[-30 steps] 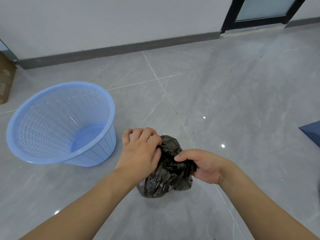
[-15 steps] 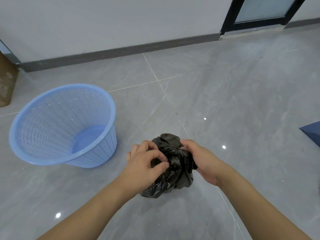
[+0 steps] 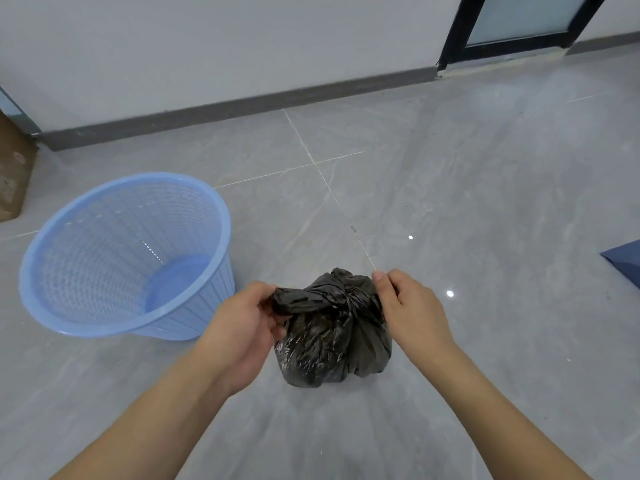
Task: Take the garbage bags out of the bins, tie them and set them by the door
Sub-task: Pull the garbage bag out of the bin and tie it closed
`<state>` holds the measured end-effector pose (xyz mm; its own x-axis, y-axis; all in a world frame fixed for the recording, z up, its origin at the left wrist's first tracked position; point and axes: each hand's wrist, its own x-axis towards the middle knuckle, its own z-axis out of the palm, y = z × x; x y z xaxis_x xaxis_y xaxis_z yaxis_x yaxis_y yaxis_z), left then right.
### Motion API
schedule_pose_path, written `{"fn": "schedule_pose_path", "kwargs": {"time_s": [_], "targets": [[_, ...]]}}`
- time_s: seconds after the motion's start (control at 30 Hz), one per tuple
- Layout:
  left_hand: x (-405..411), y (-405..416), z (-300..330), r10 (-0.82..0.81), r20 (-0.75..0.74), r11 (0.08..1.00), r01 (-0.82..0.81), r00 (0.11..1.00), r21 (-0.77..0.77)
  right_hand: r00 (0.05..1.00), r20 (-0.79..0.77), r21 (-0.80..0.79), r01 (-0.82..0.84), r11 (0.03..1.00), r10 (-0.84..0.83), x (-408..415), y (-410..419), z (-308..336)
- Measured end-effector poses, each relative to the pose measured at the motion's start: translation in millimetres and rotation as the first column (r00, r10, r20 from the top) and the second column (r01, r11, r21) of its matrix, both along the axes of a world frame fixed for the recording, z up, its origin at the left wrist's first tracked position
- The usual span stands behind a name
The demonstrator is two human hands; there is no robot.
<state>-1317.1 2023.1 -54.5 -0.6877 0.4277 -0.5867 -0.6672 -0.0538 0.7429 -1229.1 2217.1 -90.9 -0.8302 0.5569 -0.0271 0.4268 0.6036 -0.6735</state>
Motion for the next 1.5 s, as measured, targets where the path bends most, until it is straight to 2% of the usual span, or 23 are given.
{"fn": "schedule_pose_path", "kwargs": {"time_s": [0.13,0.2,0.23,0.27,0.3,0.33,0.4,0.57,0.63,0.73,0.8,0.9,0.97,1.0,1.03,1.1,1.17,1.2,1.23,1.3,1.37,1.43,1.5], "targets": [[-8,-1,6,0.079,0.153,0.984,-0.102,0.985,0.147,0.996,-0.033,0.306,-0.063,0.95,0.077,-2,1,-12],[-8,1,4,0.077,0.075,0.997,-0.079,0.994,0.022,0.994,-0.041,0.432,-0.072,0.899,0.099,-1,6,-19],[-8,2,3,0.003,-0.065,0.986,-0.014,0.998,-0.164,0.994,-0.032,0.479,-0.077,0.874,0.106,0,9,-21],[-8,0,1,-0.155,-0.25,0.908,0.038,0.956,-0.418,0.994,-0.008,0.507,-0.089,0.857,0.108,2,13,-22],[-8,-2,-5,-0.371,-0.402,0.764,0.029,0.837,-0.644,0.995,0.022,0.523,-0.096,0.847,0.099,4,18,-24],[-7,-5,-8,-0.566,-0.47,0.627,-0.016,0.677,-0.779,0.995,0.061,0.532,-0.1,0.841,0.079,7,24,-26],[-5,-10,-14,-0.749,-0.474,0.509,-0.057,0.463,-0.859,0.987,0.155,0.538,-0.109,0.836,0.029,11,35,-28],[-6,-6,-23,-0.877,-0.286,0.304,-0.015,0.386,-0.953,0.948,0.308,0.545,-0.25,0.8,0.087,18,34,-26],[-6,-6,-26,-0.906,-0.23,0.238,-0.02,0.357,-0.971,0.884,0.424,0.381,-0.372,0.846,0.198,19,33,-18],[-8,-8,-30,-0.844,-0.258,0.33,0.076,0.469,-0.941,0.755,0.536,0.193,-0.545,0.816,0.377,22,36,-12],[-11,-12,-33,-0.745,-0.255,0.437,0.162,0.617,-0.885,0.753,0.541,0.203,-0.548,0.811,0.374,25,44,-13],[-10,-15,-36,-0.669,-0.235,0.508,0.202,0.705,-0.837,0.771,0.558,0.209,-0.49,0.846,0.308,27,49,-11],[-8,-11,-38,-0.657,-0.285,0.515,0.14,0.698,-0.846,0.781,0.542,-0.02,-0.357,0.934,0.311,27,45,-11],[-6,-8,-39,-0.648,-0.332,0.528,0.09,0.686,-0.844,0.794,0.506,-0.242,-0.243,0.939,0.336,28,41,-11],[-4,-6,-39,-0.622,-0.393,0.564,0.039,0.678,-0.825,0.82,0.445,-0.509,-0.098,0.855,0.359,29,37,-11],[2,-5,-41,-0.56,-0.5,0.655,-0.016,0.661,-0.756,0.922,0.265,-0.897,0.129,0.423,0.282,32,26,-10],[8,-5,-46,-0.597,-0.531,0.681,0.029,0.602,-0.732,0.985,0.152,-0.988,0.154,-0.021,0.078,30,14,-11],[11,-5,-50,-0.65,-0.523,0.666,0.081,0.552,-0.742,0.993,0.118,-0.983,0.115,-0.145,-0.013,27,8,-11],[14,-5,-53,-0.703,-0.515,0.645,0.134,0.491,-0.752,0.992,0.091,-0.977,0.072,-0.2,-0.086,24,2,-13],[20,-5,-56,-0.781,-0.509,0.604,0.231,0.363,-0.763,0.986,0.059,-0.993,0.042,-0.113,-0.156,16,-10,-18],[26,-3,-57,-0.822,-0.5,0.569,0.334,0.274,-0.752,0.986,0.07,-0.986,0.091,0.137,-0.152,11,-20,-25],[29,-4,-55,-0.833,-0.467,0.554,0.44,0.297,-0.707,0.985,0.099,-0.917,0.146,0.37,-0.141,7,-27,-30],[29,-5,-53,-0.804,-0.433,0.592,0.486,0.407,-0.643,0.99,0.113,-0.812,0.144,0.565,-0.089,5,-31,-32]]}}
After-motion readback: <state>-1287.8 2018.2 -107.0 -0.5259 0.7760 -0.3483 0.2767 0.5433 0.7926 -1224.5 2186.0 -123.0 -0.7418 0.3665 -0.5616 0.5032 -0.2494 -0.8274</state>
